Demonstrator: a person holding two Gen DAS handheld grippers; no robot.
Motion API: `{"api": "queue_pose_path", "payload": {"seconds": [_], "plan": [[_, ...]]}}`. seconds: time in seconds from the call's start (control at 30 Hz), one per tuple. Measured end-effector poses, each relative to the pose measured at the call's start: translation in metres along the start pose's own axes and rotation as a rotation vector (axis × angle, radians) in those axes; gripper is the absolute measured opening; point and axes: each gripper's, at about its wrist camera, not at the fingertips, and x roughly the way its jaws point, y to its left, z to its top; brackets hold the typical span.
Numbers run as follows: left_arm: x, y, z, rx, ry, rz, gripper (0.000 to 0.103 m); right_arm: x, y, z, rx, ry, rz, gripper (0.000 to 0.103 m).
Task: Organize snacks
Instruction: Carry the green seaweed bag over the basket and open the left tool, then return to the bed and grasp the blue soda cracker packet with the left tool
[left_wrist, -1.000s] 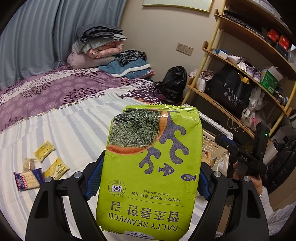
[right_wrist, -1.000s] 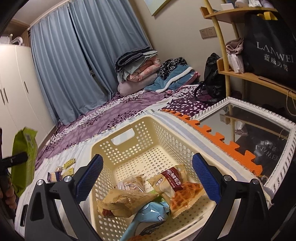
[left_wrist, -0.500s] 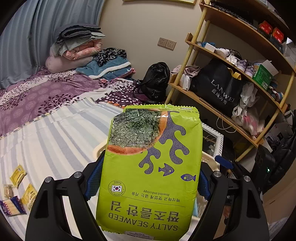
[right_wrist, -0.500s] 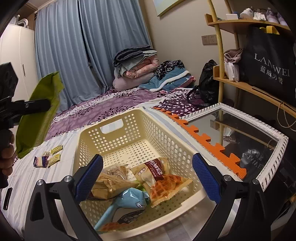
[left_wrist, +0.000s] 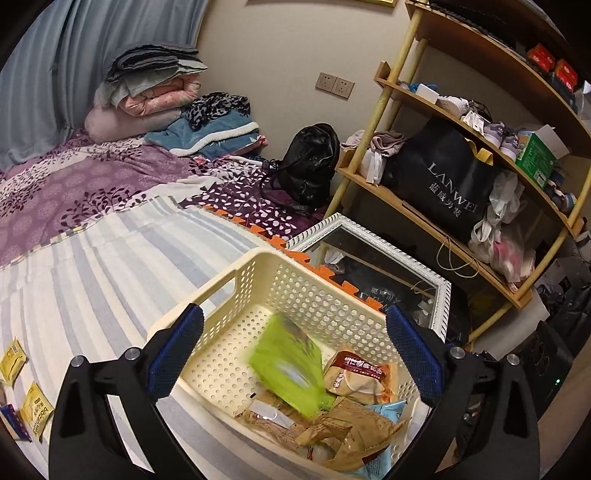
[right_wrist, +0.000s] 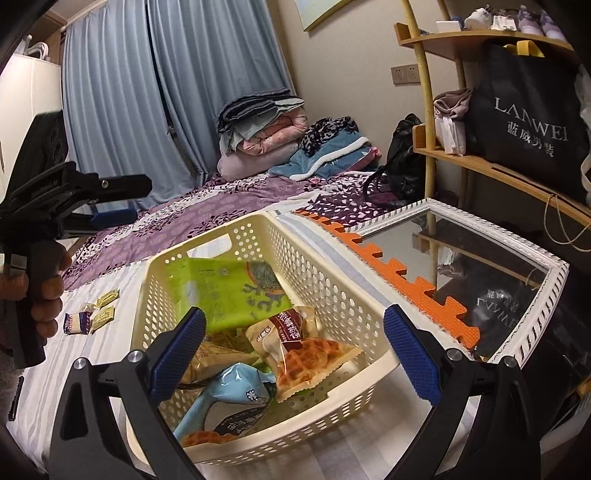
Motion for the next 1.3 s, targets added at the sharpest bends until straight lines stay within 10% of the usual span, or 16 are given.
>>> {"api": "queue_pose_path", "payload": {"seconds": [1.3], "plan": [[-0.122,0.151,-0.064,-0.275,-0.097,0.295,0.1,-0.001,0.16,0.011,-0.223,0.016,0.27,0.097]]}}
